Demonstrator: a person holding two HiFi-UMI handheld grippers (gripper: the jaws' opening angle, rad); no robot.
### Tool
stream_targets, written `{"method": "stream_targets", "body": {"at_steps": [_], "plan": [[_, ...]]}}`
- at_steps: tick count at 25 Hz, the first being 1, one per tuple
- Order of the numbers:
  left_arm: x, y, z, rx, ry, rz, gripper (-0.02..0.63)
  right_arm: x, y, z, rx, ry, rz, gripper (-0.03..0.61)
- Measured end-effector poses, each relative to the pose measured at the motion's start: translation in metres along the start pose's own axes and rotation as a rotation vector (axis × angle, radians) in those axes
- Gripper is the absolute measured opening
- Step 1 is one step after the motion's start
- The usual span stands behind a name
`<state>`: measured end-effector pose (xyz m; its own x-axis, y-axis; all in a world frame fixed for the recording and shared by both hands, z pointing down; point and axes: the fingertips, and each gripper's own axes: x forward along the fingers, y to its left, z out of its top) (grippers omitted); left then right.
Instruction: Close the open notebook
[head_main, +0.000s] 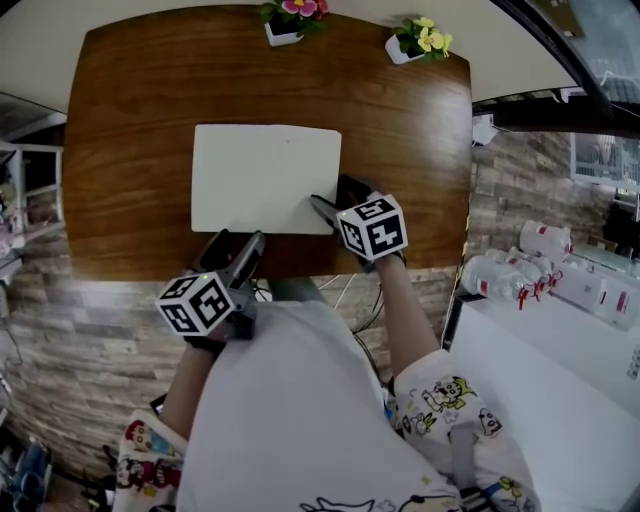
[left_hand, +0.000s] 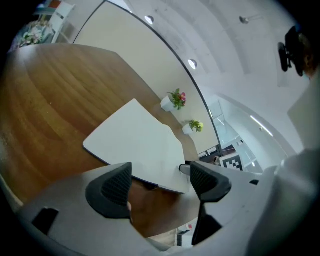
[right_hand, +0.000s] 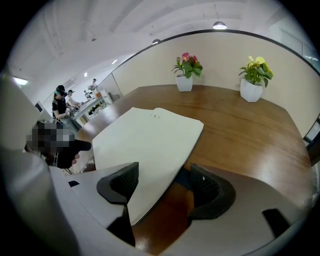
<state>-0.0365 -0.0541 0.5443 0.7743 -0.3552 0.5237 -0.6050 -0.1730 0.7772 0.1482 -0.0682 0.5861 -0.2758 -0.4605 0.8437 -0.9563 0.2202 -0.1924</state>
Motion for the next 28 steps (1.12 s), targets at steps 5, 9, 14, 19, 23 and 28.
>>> {"method": "stream_targets", "body": {"at_steps": [5, 9, 14, 19, 23, 28], "plan": [[-0.005, 0.004, 0.002, -0.108, -0.045, -0.033, 0.341, 0.002, 0.0, 0.0, 0.003, 0.033, 0.005, 0.305], [-0.006, 0.004, 0.003, -0.204, -0.087, -0.077, 0.341, 0.001, -0.001, 0.001, 0.006, 0.045, 0.008, 0.305], [-0.004, 0.004, -0.002, -0.276, -0.091, -0.096, 0.341, 0.002, -0.003, 0.0, 0.009, 0.057, 0.009, 0.305], [-0.002, 0.004, -0.01, -0.359, -0.085, -0.118, 0.341, 0.002, -0.002, 0.002, 0.011, 0.051, 0.006, 0.305], [0.003, -0.001, -0.018, -0.43, -0.075, -0.149, 0.342, 0.002, -0.001, 0.001, 0.013, 0.056, 0.003, 0.305], [0.009, -0.001, -0.015, -0.465, -0.102, -0.164, 0.354, 0.001, 0.0, 0.0, 0.018, 0.054, 0.0, 0.305]]}}
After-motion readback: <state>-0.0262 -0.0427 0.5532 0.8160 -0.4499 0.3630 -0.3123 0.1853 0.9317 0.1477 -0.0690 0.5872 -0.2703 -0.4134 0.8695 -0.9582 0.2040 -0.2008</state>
